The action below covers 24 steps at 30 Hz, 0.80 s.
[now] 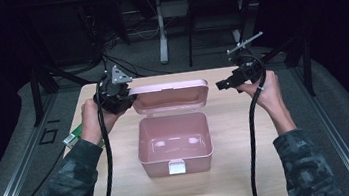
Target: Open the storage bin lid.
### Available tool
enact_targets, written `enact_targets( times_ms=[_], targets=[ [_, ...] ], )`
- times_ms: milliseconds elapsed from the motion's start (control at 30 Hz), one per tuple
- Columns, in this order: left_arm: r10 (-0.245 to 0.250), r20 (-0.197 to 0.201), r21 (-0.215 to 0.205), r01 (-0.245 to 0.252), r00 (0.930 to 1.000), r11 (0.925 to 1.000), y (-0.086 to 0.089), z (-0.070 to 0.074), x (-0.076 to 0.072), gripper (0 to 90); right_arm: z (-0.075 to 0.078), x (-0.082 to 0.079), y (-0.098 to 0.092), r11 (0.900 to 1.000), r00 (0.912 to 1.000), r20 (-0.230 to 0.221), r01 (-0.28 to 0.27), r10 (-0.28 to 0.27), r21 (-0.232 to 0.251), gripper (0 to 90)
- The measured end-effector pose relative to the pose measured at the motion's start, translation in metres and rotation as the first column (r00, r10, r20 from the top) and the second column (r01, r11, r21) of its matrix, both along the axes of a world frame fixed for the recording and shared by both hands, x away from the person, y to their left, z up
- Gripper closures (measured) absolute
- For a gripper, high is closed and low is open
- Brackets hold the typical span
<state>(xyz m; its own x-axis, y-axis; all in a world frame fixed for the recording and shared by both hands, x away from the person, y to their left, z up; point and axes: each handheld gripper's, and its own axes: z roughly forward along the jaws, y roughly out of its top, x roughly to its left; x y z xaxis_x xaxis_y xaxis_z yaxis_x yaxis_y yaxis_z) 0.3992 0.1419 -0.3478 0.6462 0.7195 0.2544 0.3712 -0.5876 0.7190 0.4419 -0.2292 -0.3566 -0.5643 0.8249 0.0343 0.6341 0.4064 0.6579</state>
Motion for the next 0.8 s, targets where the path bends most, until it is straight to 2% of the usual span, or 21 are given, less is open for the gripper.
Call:
enact_targets(
  times_ms=[133, 233, 367, 467, 567, 633, 800],
  targets=[
    [0.0, -0.012, -0.008, 0.0, 0.9999, 1.0, 0.001, 0.0, 0.003, 77.5, -0.015, -0.022, -0.003, 1.0, 0.9999, -0.01, -0.005, 0.005, 0.001, 16.4],
    [0.003, -0.015, 0.004, -0.002, 0.9999, 1.0, 0.0, 0.002, 0.004, 77.5, -0.029, -0.04, 0.001, 1.0, 0.9994, -0.02, -0.028, 0.028, 0.005, 15.7],
    [-0.001, -0.02, 0.008, 0.001, 0.9998, 1.0, 0.0, 0.002, 0.007, 77.6, -0.048, -0.064, 0.013, 0.996, 0.9966, -0.036, -0.073, 0.075, 0.044, 16.5],
    [0.001, -0.031, 0.006, -0.001, 0.9995, 1.0, -0.001, 0.003, 0.01, 77.6, -0.063, -0.076, 0.024, 0.989, 0.9903, -0.05, -0.125, 0.129, 0.077, 17.7],
    [0.002, -0.038, 0.012, -0.002, 0.9993, 0.9999, -0.001, 0.004, 0.013, 77.5, -0.078, -0.085, 0.037, 0.982, 0.9854, -0.067, -0.148, 0.157, 0.116, 18.9],
    [0.001, -0.044, 0.017, -0.001, 0.999, 0.9999, -0.002, 0.005, 0.014, 77.5, -0.088, -0.087, 0.046, 0.984, 0.9831, -0.085, -0.155, 0.162, 0.084, 19.9],
    [0.001, -0.048, 0.027, 0.0, 0.9988, 0.9996, -0.002, 0.006, 0.02, 77.4, -0.106, -0.09, 0.057, 0.985, 0.9817, -0.096, -0.159, 0.165, 0.063, 27.6]
  ],
)
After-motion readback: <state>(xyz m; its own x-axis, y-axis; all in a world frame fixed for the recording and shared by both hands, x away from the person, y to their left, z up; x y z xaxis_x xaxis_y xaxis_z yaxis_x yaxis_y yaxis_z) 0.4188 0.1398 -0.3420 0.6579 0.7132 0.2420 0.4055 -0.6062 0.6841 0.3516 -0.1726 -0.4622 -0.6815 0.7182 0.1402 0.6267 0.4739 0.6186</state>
